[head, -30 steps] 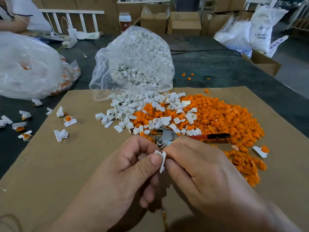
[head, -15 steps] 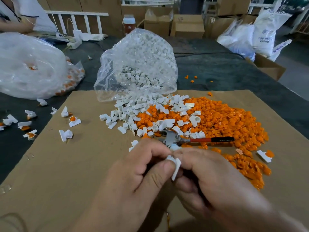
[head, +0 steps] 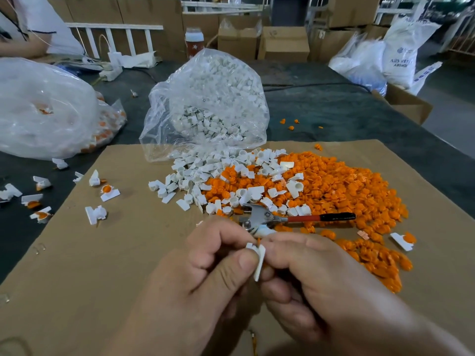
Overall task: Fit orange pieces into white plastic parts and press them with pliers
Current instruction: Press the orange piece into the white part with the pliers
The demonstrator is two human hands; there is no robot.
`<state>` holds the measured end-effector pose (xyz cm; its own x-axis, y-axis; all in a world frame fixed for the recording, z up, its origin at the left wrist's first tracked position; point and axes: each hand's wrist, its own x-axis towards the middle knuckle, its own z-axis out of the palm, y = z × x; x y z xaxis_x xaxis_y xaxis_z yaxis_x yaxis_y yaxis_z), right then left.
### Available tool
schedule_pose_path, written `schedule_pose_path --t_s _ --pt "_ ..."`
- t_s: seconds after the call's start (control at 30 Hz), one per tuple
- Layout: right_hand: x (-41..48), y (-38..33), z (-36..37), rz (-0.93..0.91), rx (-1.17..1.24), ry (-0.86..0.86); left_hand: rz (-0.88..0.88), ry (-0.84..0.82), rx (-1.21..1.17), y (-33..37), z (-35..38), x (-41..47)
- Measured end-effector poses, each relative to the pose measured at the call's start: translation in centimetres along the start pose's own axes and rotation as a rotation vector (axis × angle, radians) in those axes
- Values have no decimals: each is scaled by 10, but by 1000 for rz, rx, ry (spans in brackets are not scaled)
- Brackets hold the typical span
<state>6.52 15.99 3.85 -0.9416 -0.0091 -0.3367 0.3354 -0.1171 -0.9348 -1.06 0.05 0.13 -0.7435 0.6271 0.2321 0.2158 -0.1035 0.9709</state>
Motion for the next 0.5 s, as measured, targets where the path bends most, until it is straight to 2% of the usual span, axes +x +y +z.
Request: schedule_pose_path --t_s 0.03,0.13,0.17,0.3,0.4,0.5 --pt "0 2 -2 -51 -93 1 -37 7 -32 0 0 1" --pt "-1 5 -7 -436 -688 163 -148 -17 -151 5 -2 5" --pt "-2 6 -9 -521 -812 213 -168 -29 -180 7 -2 5" --pt "1 4 -7 -520 -871 226 -249 -35 -159 11 -2 5" --pt "3 5 -9 -513 -936 268 -306 44 -107 12 -2 6" --pt "2 7 -8 -530 -1084 328 -364 205 -350 5 -23 14"
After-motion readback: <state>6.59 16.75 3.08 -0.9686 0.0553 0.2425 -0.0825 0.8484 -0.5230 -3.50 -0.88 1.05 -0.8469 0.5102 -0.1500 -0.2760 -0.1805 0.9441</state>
